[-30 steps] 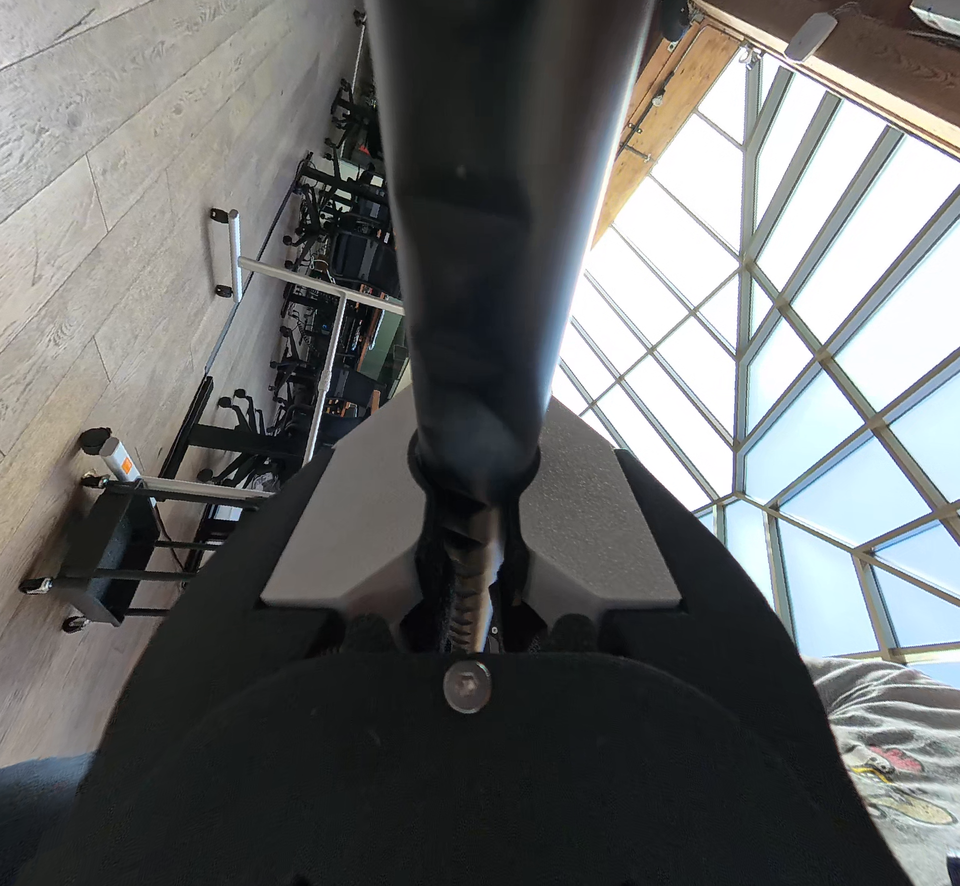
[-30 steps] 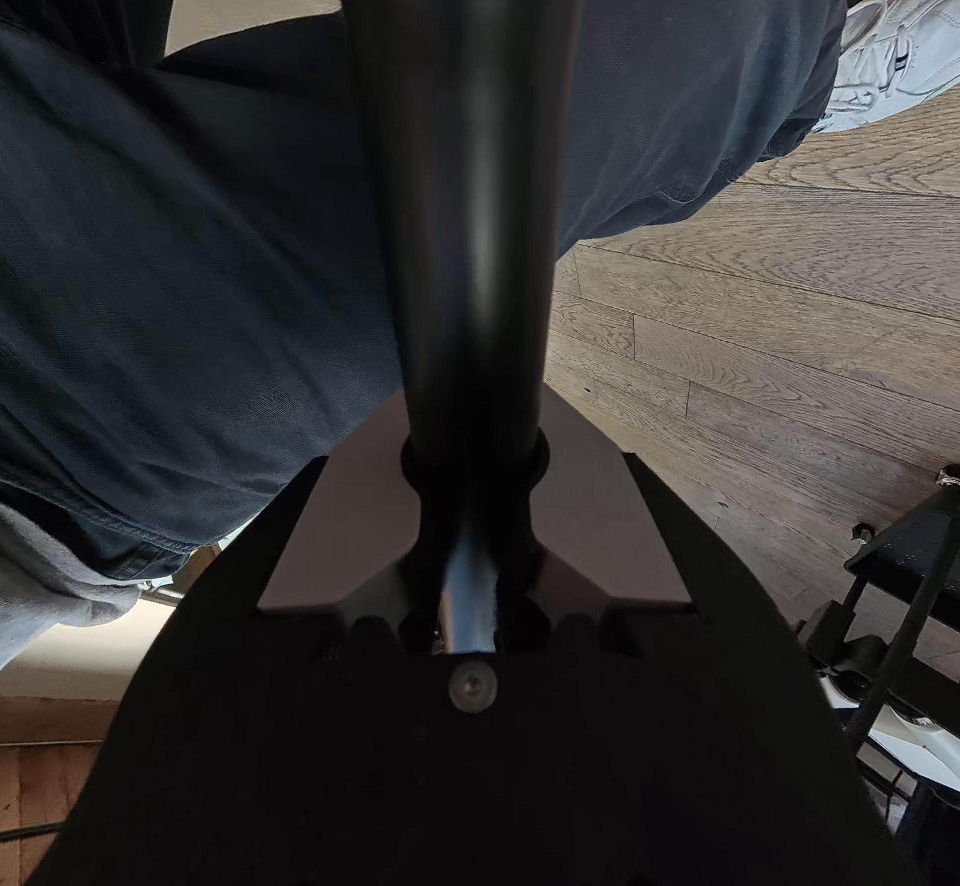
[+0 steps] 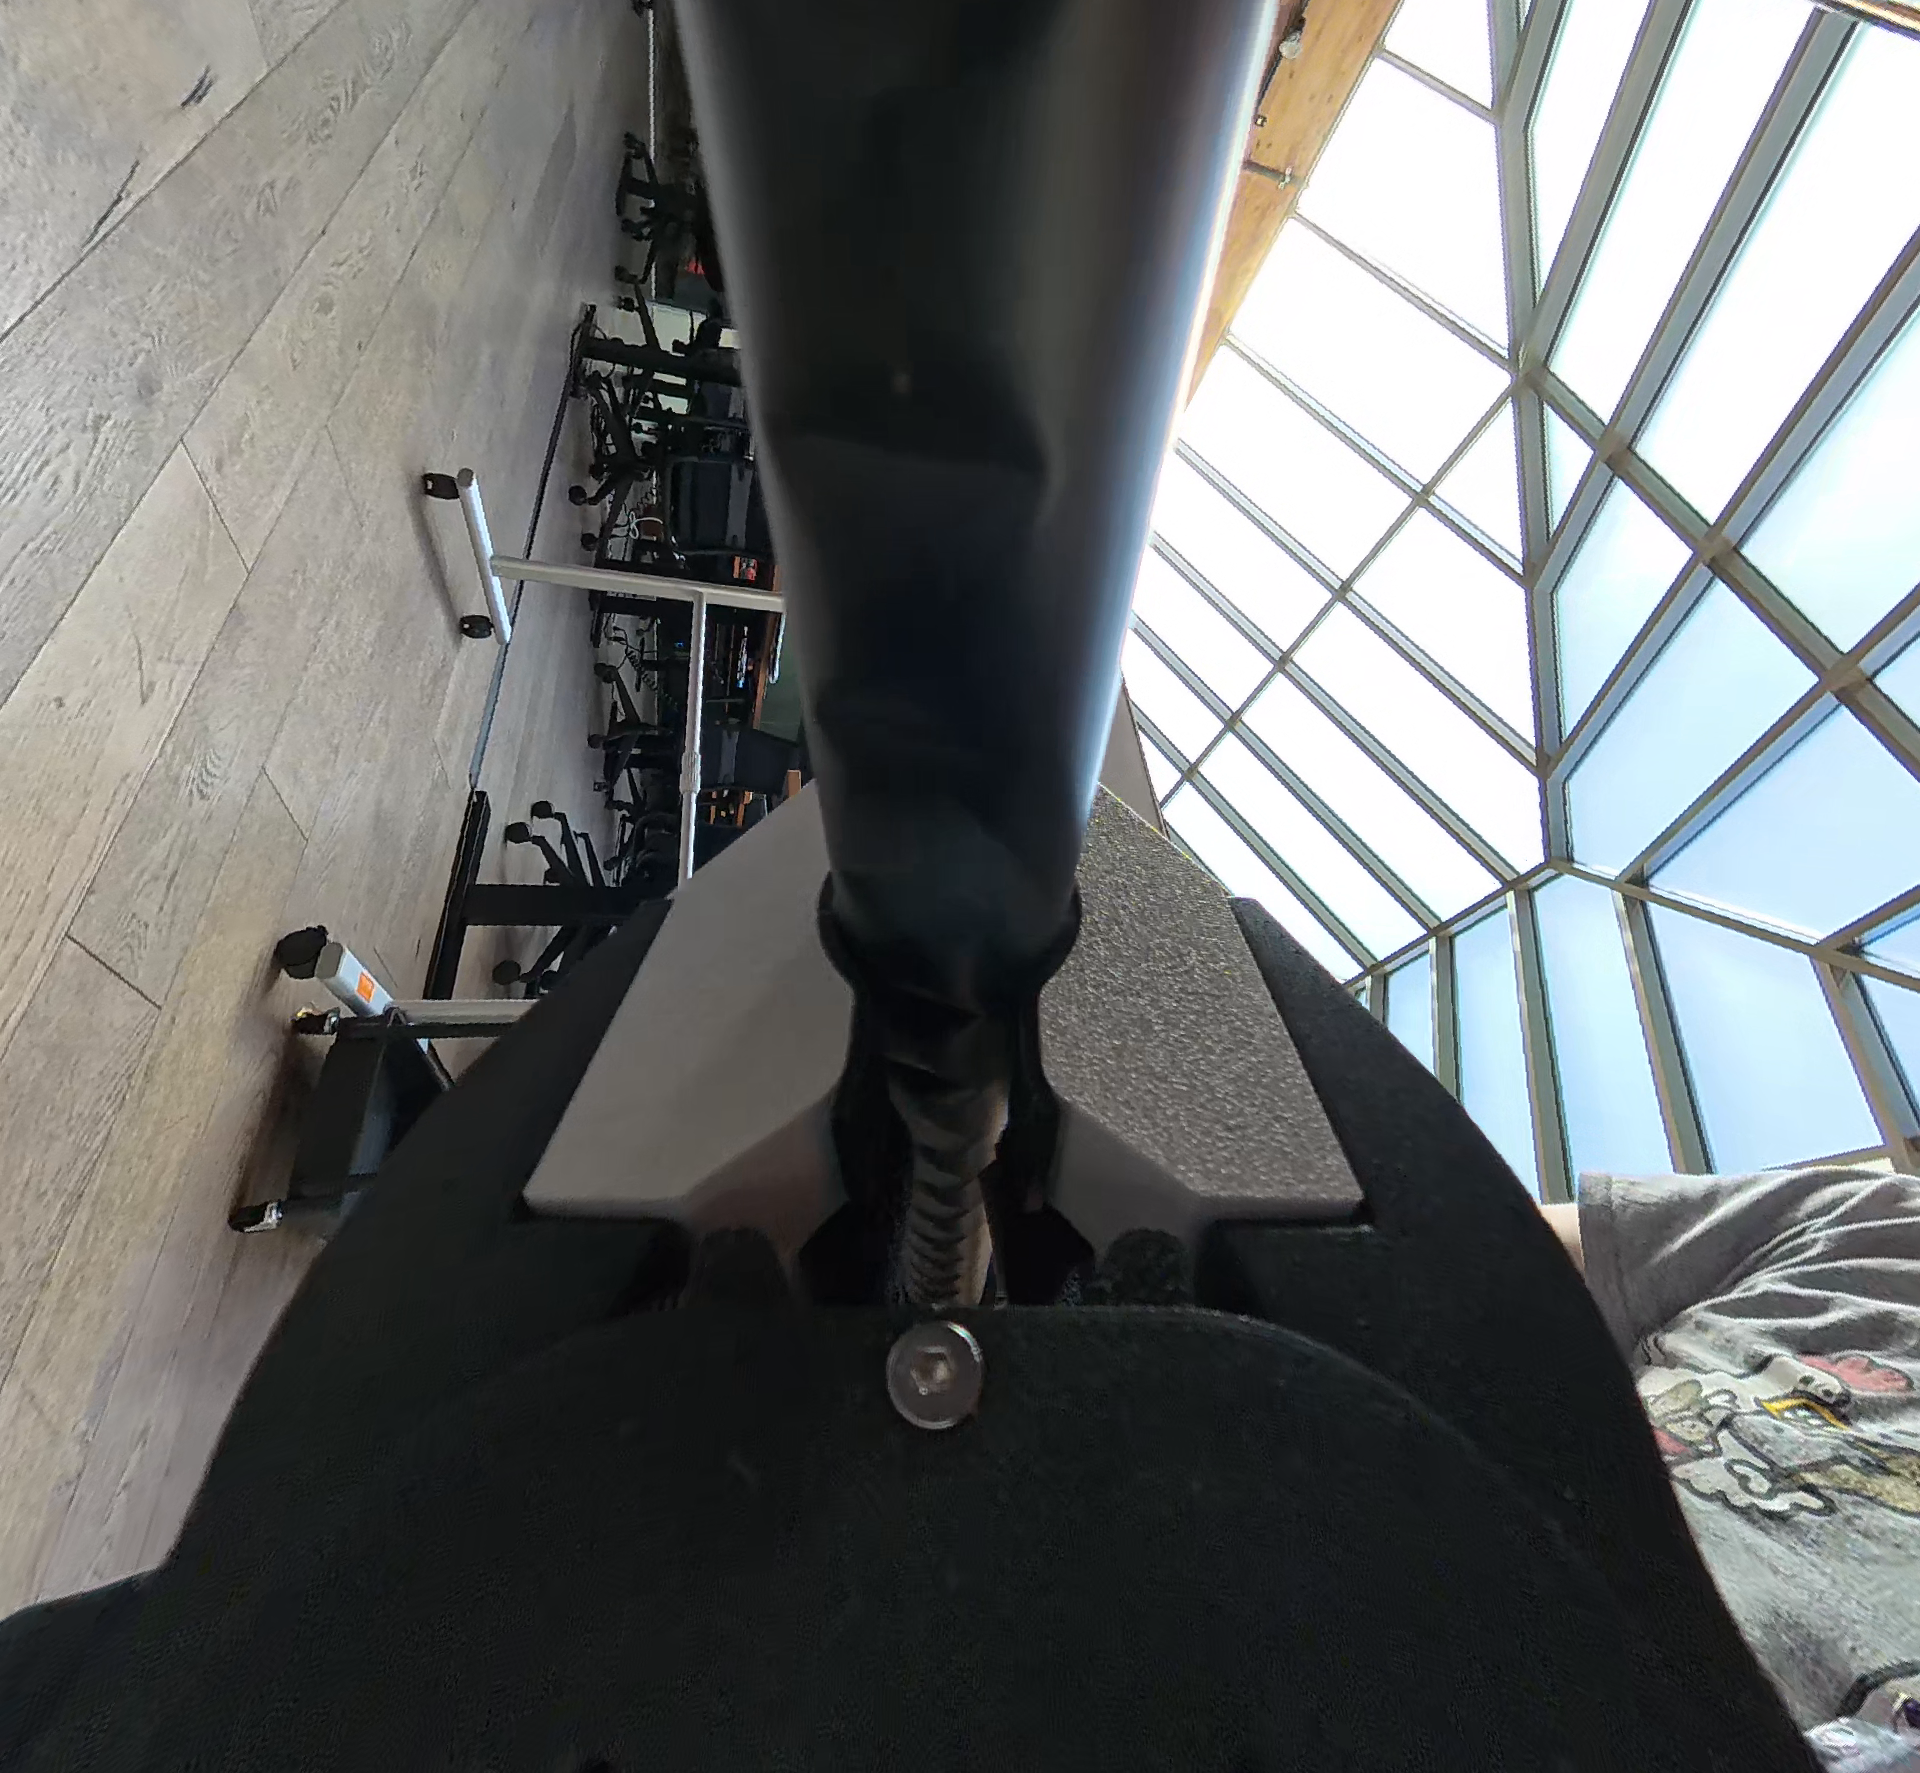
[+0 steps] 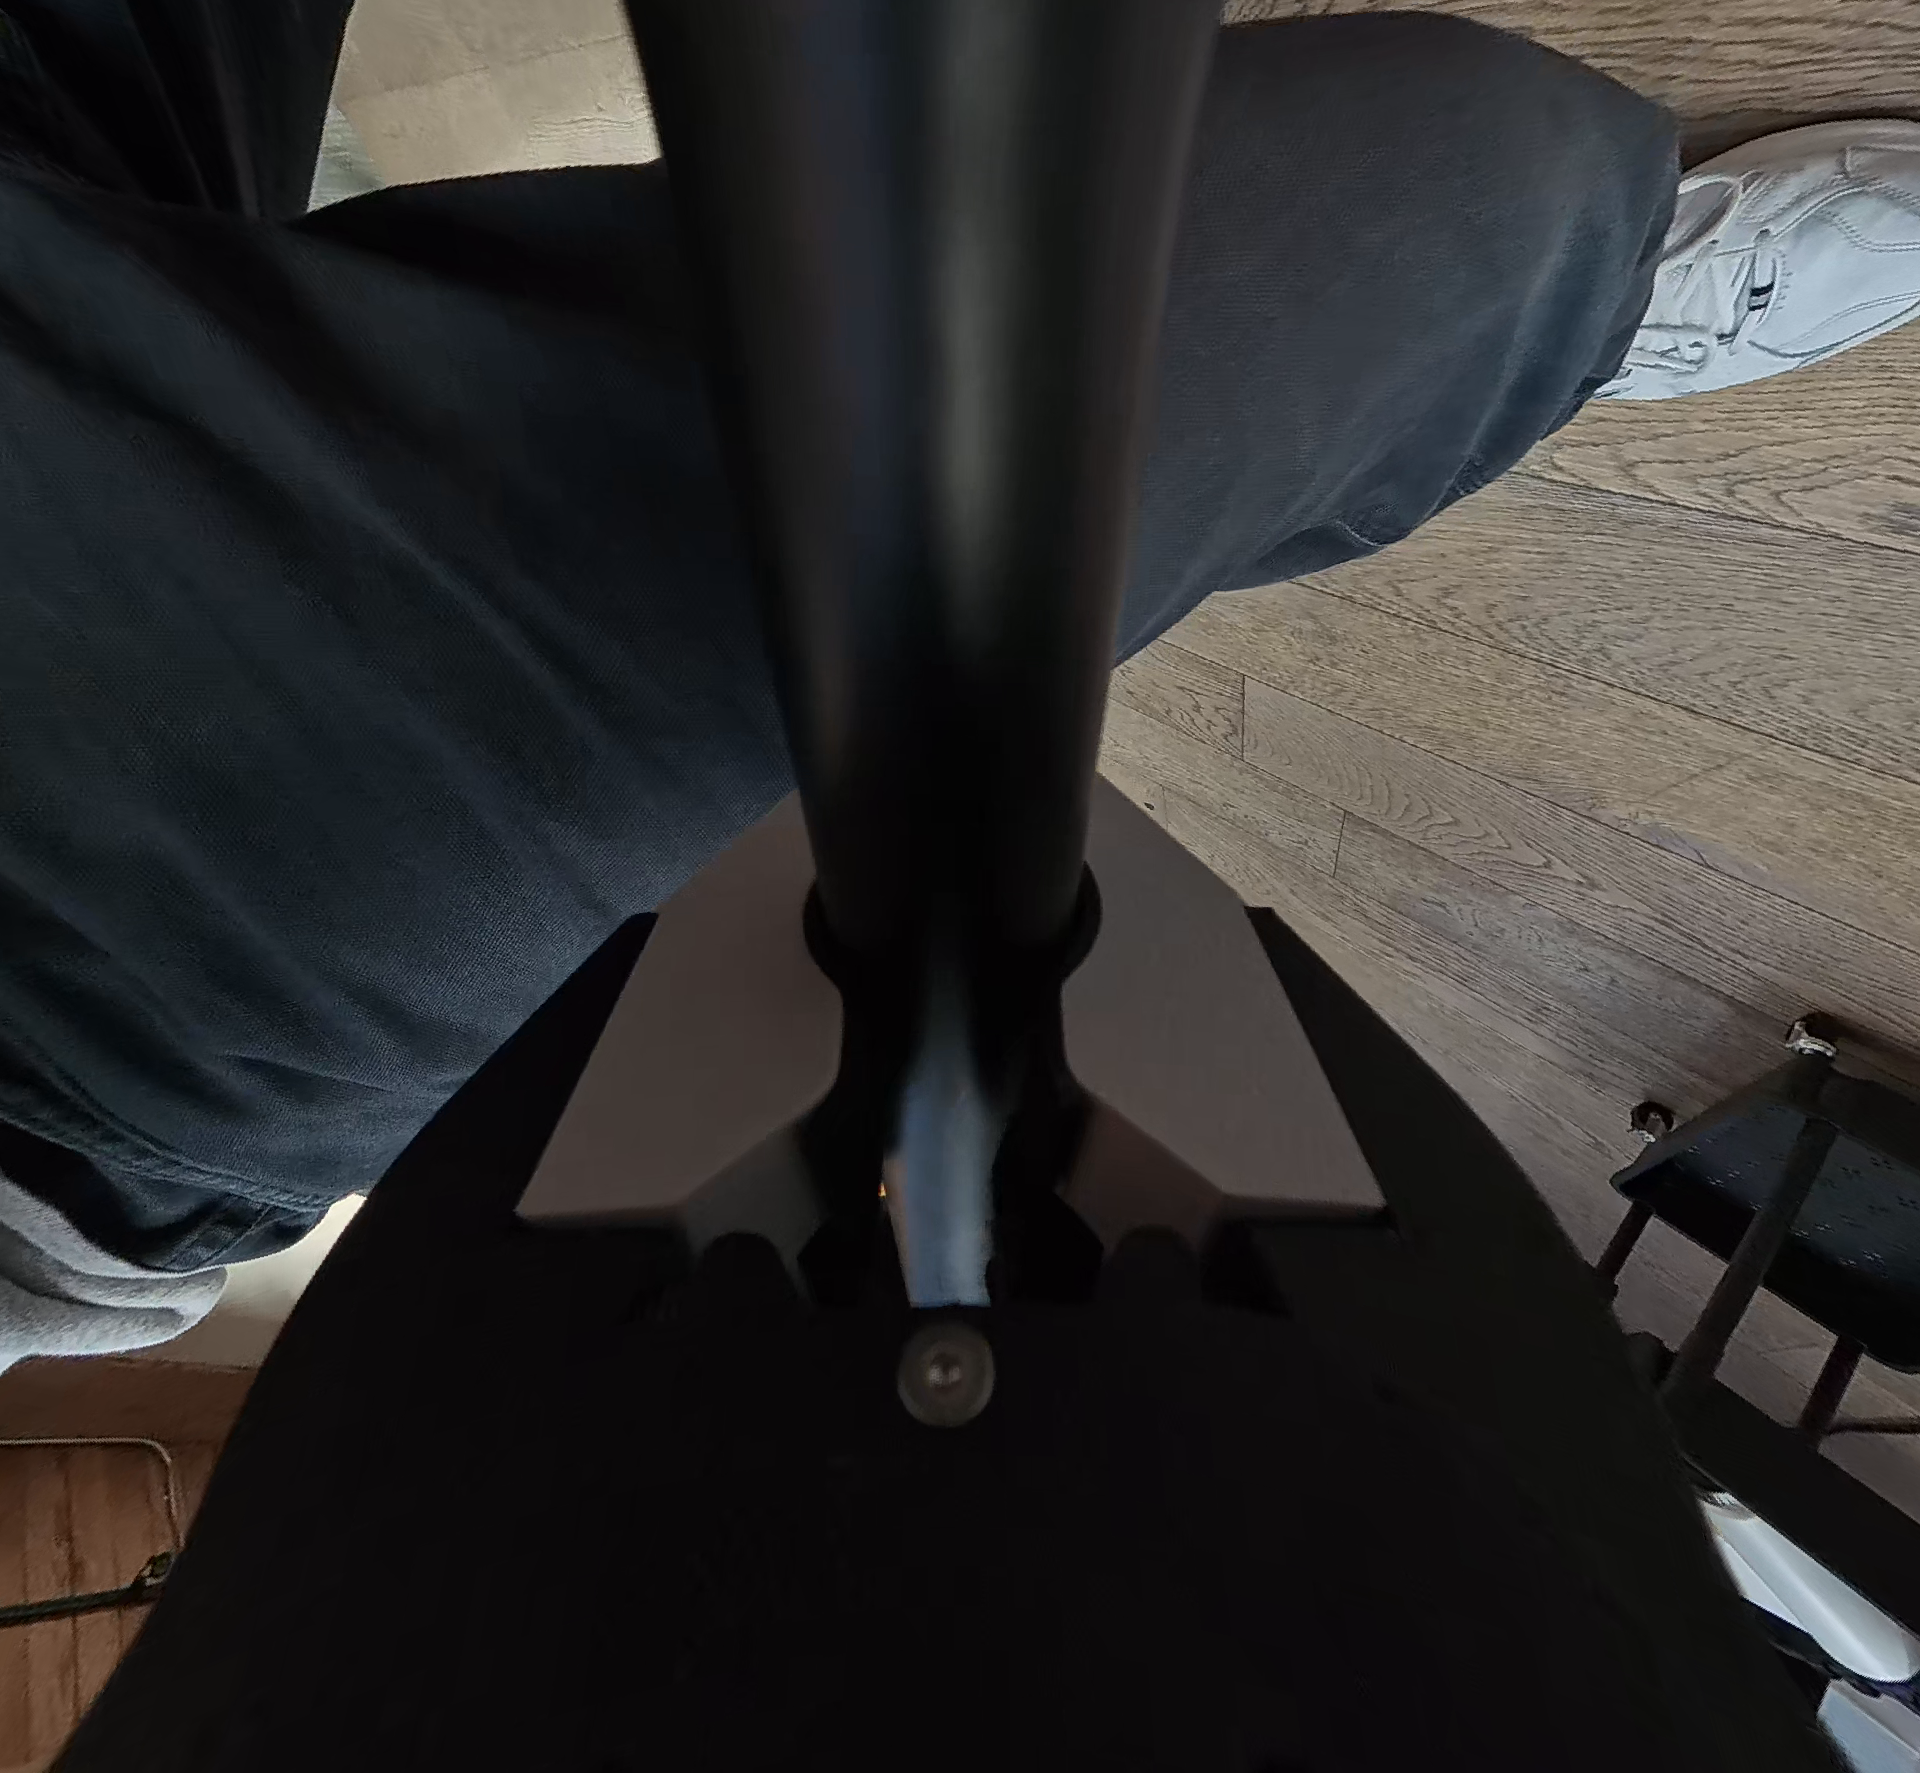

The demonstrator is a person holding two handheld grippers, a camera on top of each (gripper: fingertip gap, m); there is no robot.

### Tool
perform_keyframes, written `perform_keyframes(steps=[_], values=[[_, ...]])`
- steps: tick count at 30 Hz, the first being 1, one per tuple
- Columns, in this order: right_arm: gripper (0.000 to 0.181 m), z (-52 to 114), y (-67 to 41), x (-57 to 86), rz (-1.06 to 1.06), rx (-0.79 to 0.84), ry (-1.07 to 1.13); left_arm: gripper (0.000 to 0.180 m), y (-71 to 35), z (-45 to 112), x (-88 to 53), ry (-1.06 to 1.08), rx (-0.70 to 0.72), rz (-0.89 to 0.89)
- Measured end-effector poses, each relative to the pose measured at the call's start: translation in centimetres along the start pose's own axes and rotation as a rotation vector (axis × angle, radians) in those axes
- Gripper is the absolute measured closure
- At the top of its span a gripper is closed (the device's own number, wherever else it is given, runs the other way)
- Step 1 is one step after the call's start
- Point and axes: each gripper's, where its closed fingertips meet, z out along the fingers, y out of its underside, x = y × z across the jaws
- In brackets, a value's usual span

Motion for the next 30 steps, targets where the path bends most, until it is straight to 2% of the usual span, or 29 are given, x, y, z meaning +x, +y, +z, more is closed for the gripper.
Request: perform_keyframes(steps=[11, 15, 19, 30], values=[[0.156, 0.4, 4.4, 0.8, 0.031, -0.038, -0.028, 0.162, 3.8, 1.3, -2.5, -0.012, -0.014, -0.066], [0.156, -0.3, 4.9, 0.7, 0.048, 0.006, -0.028, 0.162, 4.1, 1.7, -3.4, 0.017, 0.060, -0.110], [0.155, -1.2, 5.0, 0.3, 0.070, 0.032, -0.007, 0.162, 4.2, 1.9, -3.3, 0.046, 0.062, -0.123], [0.155, -4.4, 8.9, 0.8, 0.143, -0.131, 0.264, 0.162, 6.1, 2.1, -2.4, 0.353, 0.195, -0.137]])
